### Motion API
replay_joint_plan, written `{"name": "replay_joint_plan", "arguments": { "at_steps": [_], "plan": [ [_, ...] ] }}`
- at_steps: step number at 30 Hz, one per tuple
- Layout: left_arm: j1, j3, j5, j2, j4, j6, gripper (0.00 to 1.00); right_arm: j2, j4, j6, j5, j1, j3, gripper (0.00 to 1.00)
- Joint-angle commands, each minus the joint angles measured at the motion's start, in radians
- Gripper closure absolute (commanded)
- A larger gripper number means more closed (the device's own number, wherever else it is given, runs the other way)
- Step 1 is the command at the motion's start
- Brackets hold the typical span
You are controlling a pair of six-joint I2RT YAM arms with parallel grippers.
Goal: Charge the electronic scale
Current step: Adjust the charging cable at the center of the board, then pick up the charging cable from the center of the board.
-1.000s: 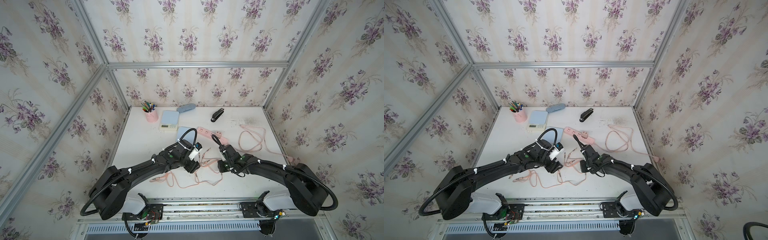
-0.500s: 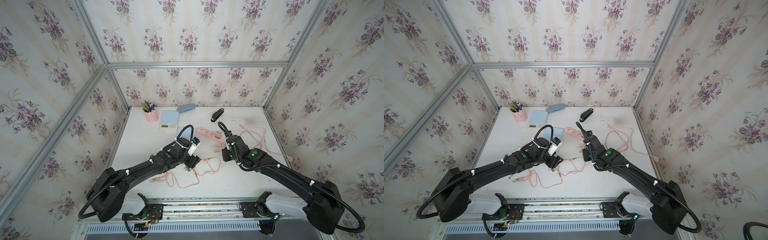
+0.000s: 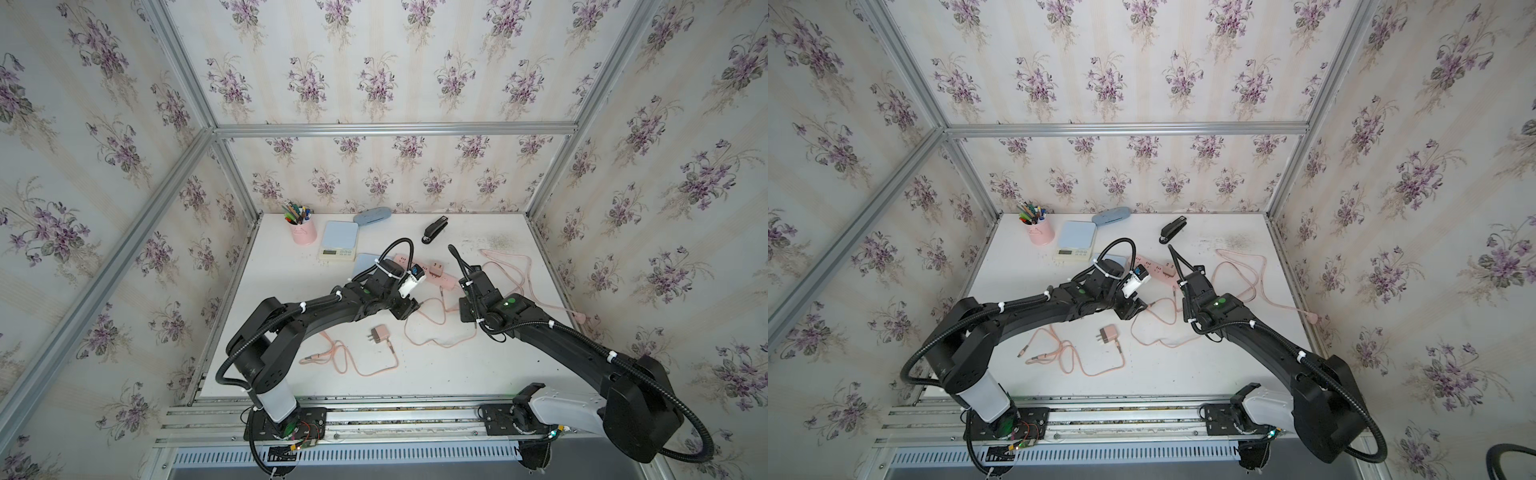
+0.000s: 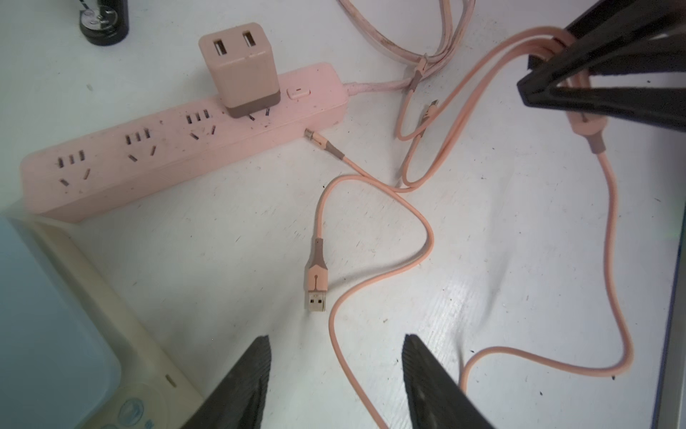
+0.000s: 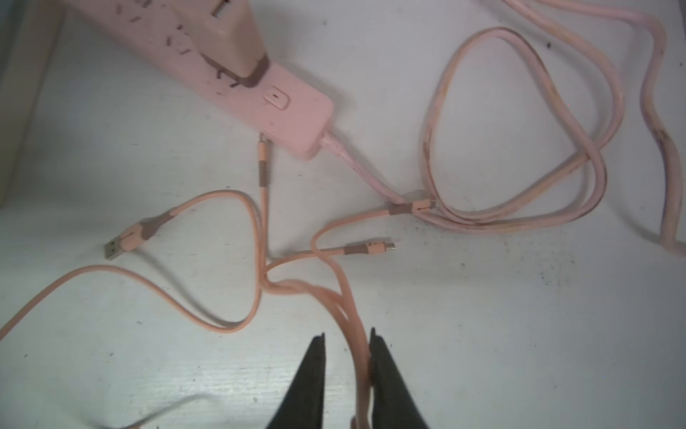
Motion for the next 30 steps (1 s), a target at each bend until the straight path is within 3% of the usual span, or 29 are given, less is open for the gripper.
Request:
{"name": "replay_joint_plan", "arguments": {
  "at_steps": [1, 12, 23, 30],
  "plan": [
    [-0.004, 0.085, -0.018, 0.070, -0.095, 0.021, 0.41, 0.011, -0.032, 0.103, -0.029, -0.033, -0.029, 0.55],
    [-0.044, 0.283, -0.146, 0.260, -0.279, 0.005, 0.44, -0.117, 0.009, 0.133, -0.096, -0.034, -0.032, 0.51],
    [-0.076, 0.368, -0.241, 0.384, -0.351, -0.037, 0.56, -0.158, 0.049, 0.113, -0.127, -0.034, -0.024, 0.52],
    [-0.093, 0.352, -0.267, 0.383, -0.372, -0.014, 0.75, -0.163, 0.090, 0.112, -0.165, -0.043, -0.014, 0.52]
  ]
}}
